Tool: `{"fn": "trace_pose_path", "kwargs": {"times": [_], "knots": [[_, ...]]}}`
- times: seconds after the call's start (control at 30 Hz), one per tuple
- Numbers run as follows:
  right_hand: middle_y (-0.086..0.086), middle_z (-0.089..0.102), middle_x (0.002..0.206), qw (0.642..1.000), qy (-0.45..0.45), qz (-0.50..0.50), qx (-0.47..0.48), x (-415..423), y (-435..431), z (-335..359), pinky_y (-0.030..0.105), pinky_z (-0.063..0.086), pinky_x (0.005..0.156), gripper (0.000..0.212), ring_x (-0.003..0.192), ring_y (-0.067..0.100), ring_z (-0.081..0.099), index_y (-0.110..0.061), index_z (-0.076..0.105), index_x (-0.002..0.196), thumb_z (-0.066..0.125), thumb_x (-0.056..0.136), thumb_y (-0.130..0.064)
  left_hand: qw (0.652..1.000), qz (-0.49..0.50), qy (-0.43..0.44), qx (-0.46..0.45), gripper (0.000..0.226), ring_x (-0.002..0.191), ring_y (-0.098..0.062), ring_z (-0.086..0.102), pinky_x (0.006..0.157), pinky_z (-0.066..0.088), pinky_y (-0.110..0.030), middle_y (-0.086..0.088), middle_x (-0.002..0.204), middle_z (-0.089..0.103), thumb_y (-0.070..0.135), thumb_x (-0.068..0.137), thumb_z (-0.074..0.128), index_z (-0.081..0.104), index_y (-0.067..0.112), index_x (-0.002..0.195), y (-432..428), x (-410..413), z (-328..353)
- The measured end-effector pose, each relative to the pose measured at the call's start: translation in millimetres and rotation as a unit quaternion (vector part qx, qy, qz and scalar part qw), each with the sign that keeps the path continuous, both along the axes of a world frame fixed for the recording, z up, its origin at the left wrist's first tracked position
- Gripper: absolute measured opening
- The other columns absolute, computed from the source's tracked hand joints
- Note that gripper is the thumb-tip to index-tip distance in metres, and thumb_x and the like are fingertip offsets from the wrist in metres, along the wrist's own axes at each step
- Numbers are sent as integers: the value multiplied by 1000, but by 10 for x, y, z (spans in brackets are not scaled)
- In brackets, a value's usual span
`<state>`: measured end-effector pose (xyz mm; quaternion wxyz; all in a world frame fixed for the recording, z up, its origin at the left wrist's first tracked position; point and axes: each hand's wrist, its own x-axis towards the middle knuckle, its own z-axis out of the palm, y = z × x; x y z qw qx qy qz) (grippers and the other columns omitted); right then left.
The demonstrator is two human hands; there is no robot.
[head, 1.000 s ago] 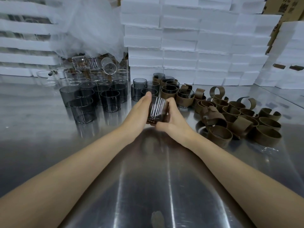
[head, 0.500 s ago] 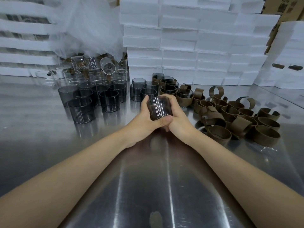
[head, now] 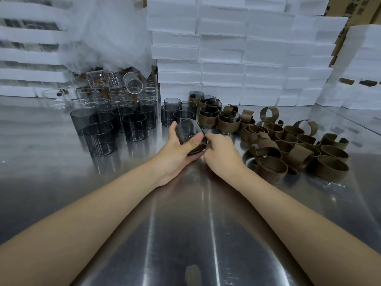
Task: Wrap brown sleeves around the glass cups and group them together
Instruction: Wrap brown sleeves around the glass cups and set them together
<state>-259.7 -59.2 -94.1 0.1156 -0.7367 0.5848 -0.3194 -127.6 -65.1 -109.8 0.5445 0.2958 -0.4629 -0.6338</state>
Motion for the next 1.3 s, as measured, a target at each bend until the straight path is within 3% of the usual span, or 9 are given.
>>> {"fn": "trace_pose_path", "kwargs": {"times": [0.13, 0.27, 0.37, 0.47, 0.57, 0.67, 0.8, 1.07, 1.3], "knots": [[6, 62, 99, 982, 167, -66, -62, -44, -2, 73, 36, 40, 70, 23, 101, 29, 56, -15, 63, 101, 46, 87, -12, 1000, 19, -19, 2, 88, 98, -20, 71, 78, 59, -29, -3, 131, 56, 29, 77, 69, 20, 28, 149, 8, -16, 20], [12, 52, 123, 939, 295, -159, -70, -196, -54, 105, 41, 33, 96, 31, 120, 32, 40, -12, 63, 114, 49, 88, -21, 999, 21, -25, 19, 103, 90, -24, 73, 70, 57, -25, 0, 146, 41, 37, 74, 68, 5, 32, 155, 22, -29, 38], [16, 46, 134, 920, 327, -210, -46, -351, -100, 132, 48, 24, 110, 35, 127, 36, 38, -9, 61, 117, 48, 88, -26, 999, 36, -10, 30, 84, 90, -28, 73, 68, 58, -25, 8, 134, 43, 38, 80, 66, 24, 28, 152, 49, -21, 60], [16, 48, 137, 916, 330, -228, 26, -481, -149, 180, 51, 23, 113, 38, 131, 38, 38, -11, 57, 122, 44, 92, -31, 998, 51, -27, 25, 51, 83, -30, 74, 66, 59, -26, 7, 131, 46, 43, 79, 65, 54, 29, 126, 65, -1, 81], [15, 55, 128, 915, 334, -224, 25, -508, -156, 170, 49, 28, 110, 33, 126, 36, 43, -11, 58, 118, 45, 94, -29, 996, 65, -50, 21, 23, 75, -29, 74, 63, 59, -25, 7, 123, 52, 44, 86, 63, 63, 32, 107, 68, 5, 80], [13, 58, 120, 917, 335, -217, -22, -479, -162, 149, 49, 27, 113, 26, 122, 34, 47, -11, 58, 115, 52, 91, -18, 996, 72, -56, 23, 25, 75, -34, 74, 56, 57, -22, 13, 117, 55, 47, 80, 67, 65, 36, 102, 93, 13, 96], [8, 62, 103, 919, 323, -216, -71, -507, -199, 149, 48, 19, 118, 28, 116, 30, 50, -10, 53, 112, 59, 85, -5, 991, 99, -92, 1, 24, 68, -34, 73, 43, 52, -18, 24, 112, 53, 49, 82, 66, 63, 42, 105, 111, 25, 95], [8, 63, 113, 928, 288, -169, -167, -499, -210, 163, 41, 10, 118, 29, 120, 28, 47, -14, 67, 116, 54, 91, -11, 990, 80, -114, 2, 28, 75, -33, 74, 63, 59, -23, 11, 126, 51, 33, 101, 50, 55, 28, 128, 103, -9, 81], [11, 54, 109, 971, 10, -56, -233, -353, -174, 163, 31, 40, 69, 16, 86, 25, 55, -3, 59, 108, 53, 97, -13, 991, 67, -113, 5, 37, 75, -33, 74, 61, 58, -23, -8, 142, 50, 24, 104, 45, 50, 19, 141, 109, 3, 86]]}}
